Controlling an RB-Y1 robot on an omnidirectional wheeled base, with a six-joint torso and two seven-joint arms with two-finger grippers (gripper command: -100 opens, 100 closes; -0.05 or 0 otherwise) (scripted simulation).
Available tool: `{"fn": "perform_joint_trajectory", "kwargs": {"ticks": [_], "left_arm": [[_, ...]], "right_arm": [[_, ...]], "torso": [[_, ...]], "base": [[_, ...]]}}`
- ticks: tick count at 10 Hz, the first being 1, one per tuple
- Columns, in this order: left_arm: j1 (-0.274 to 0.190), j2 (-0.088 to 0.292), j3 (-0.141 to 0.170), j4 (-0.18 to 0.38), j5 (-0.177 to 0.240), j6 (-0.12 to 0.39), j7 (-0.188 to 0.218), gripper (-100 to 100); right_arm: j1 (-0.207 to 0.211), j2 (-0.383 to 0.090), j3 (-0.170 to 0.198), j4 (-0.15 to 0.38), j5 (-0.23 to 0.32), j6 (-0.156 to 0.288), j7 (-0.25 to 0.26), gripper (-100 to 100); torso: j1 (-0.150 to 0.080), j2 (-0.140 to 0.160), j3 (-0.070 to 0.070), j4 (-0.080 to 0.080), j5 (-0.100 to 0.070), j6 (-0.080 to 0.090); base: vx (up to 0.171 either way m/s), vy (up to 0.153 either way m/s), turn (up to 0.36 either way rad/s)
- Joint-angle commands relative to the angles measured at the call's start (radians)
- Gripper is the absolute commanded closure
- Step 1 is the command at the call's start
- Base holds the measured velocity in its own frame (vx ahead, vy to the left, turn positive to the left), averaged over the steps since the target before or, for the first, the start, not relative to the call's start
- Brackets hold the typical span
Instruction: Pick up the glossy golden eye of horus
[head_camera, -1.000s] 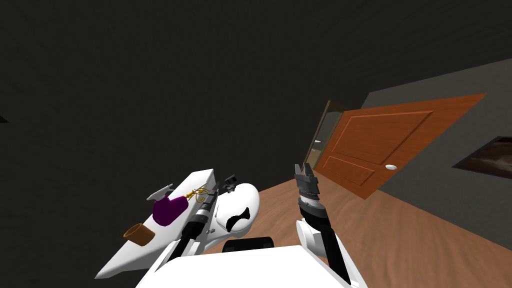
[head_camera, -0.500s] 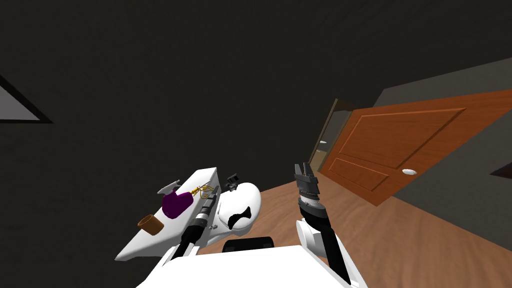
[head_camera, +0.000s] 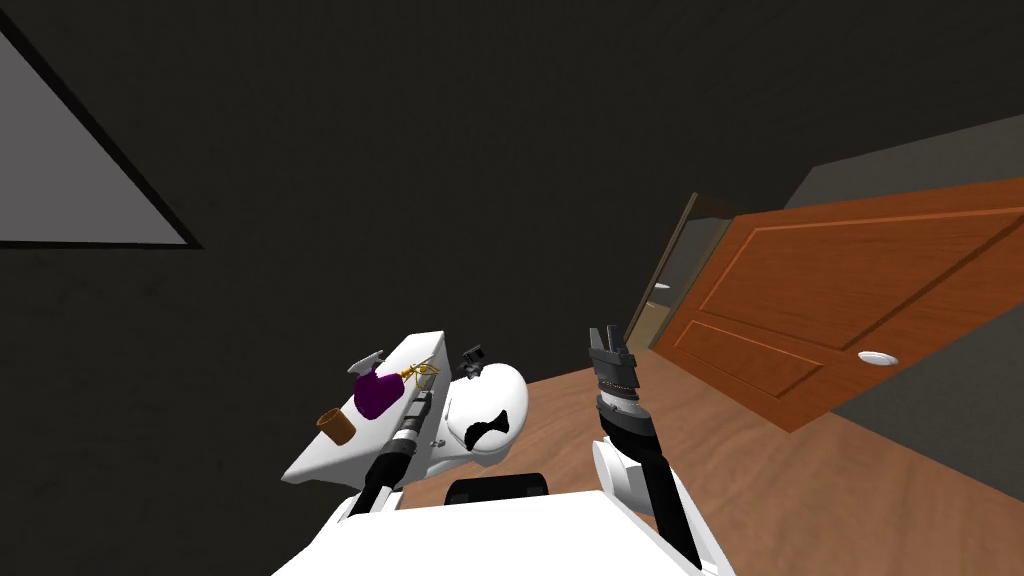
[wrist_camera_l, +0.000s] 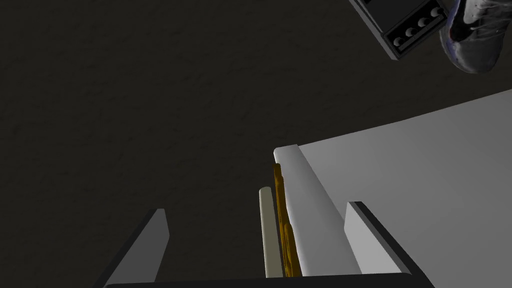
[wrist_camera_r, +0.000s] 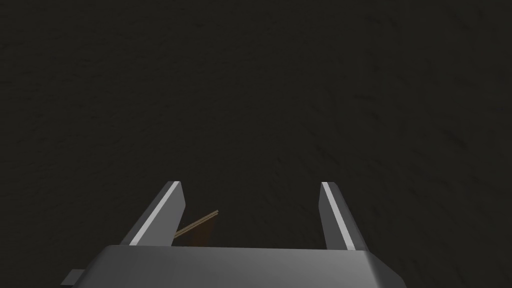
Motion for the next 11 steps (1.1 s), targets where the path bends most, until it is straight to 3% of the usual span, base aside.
{"fn": "perform_joint_trajectory", "kwargs": {"ticks": [1,3,4,5,6,7,8,11], "left_arm": [[-0.016,-0.032,0.016,0.035,0.019,-0.014,0.0,-100],[-0.026,-0.075,0.026,0.052,0.028,-0.023,-0.001,-100],[-0.026,-0.064,0.023,0.049,0.026,-0.022,-0.001,-100],[-0.027,-0.067,0.022,0.049,0.026,-0.023,-0.001,0],[-0.042,-0.062,0.026,0.035,0.027,0.006,0.0,-100],[-0.032,-0.067,0.023,0.038,0.026,-0.009,-0.002,-100],[-0.033,-0.066,0.023,0.036,0.026,-0.005,-0.002,100],[-0.033,-0.067,0.023,0.036,0.026,-0.005,-0.001,100]], "right_arm": [[0.0,0.0,0.0,0.0,0.0,0.0,0.0,0],[0.0,0.0,0.0,0.0,0.0,0.0,0.0,0],[0.0,0.0,0.0,0.0,0.0,0.0,0.0,0],[0.0,0.0,0.0,0.0,0.0,0.0,0.0,0],[0.0,0.0,0.0,0.0,0.0,0.0,0.0,0],[0.0,0.0,0.0,0.0,0.0,0.0,0.0,0],[0.0,0.0,0.0,0.0,0.0,0.0,0.0,0],[0.0,0.0,0.0,0.0,0.0,0.0,0.0,0]], "torso": [[0.0,0.0,0.0,0.0,0.0,0.0],[0.002,0.0,0.0,0.0,0.0,0.0],[0.001,0.0,-0.001,-0.001,0.0,-0.001],[0.0,-0.001,-0.001,-0.001,0.0,-0.001],[0.0,-0.001,-0.001,-0.001,0.0,-0.002],[0.0,-0.006,-0.003,-0.002,0.0,-0.001],[0.0,-0.005,-0.003,-0.002,0.0,-0.002],[-0.001,-0.001,-0.001,-0.001,-0.001,-0.001]], "base": [[-0.045,0.071,0.205],[-0.019,0.065,0.075],[-0.005,0.014,-0.007],[0.0,0.0,0.0],[0.084,0.004,-0.023],[0.055,0.003,-0.007],[0.007,0.0,0.002],[0.0,0.0,0.0]]}}
